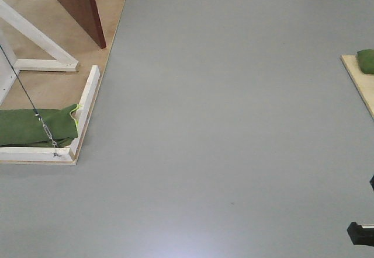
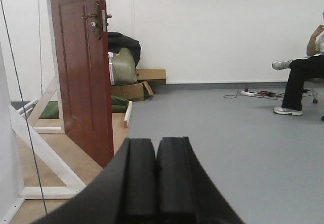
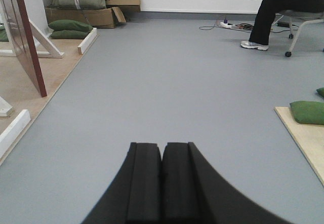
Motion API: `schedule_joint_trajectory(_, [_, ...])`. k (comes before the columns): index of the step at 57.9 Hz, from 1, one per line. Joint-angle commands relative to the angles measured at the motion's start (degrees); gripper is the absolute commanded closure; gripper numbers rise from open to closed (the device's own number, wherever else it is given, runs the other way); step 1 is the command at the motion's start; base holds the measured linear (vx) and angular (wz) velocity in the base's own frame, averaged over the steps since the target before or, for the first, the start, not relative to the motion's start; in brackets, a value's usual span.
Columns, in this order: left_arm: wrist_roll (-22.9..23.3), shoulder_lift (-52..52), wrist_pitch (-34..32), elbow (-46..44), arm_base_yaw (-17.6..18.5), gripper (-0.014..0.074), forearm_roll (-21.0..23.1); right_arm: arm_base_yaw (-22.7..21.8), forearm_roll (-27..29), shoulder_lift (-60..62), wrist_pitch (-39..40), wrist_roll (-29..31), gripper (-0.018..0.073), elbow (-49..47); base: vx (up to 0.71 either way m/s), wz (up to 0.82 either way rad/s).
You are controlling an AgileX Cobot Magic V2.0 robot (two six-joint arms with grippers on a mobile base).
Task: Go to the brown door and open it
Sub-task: 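Drive the base forward alongside the wooden platform toward the brown door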
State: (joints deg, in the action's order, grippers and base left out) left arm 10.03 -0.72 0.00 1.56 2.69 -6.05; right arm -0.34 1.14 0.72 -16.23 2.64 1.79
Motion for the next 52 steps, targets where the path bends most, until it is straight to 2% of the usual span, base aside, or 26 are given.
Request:
schedule_joint_trajectory(1, [0.12,-0.75,-4.86,-0.96,0.01,0.0603,0.12,-0.10,-0.35,-0.72,4.73,0.31,0.0559,0.22,0.00,0.00])
schedule_joint_trajectory(52, [0.12,-0.75,-4.86,-0.96,0.01,0.0603,0.12,-0.10,-0.35,-0.72,4.73,0.31,0.0559,0.22,0.07,0.00])
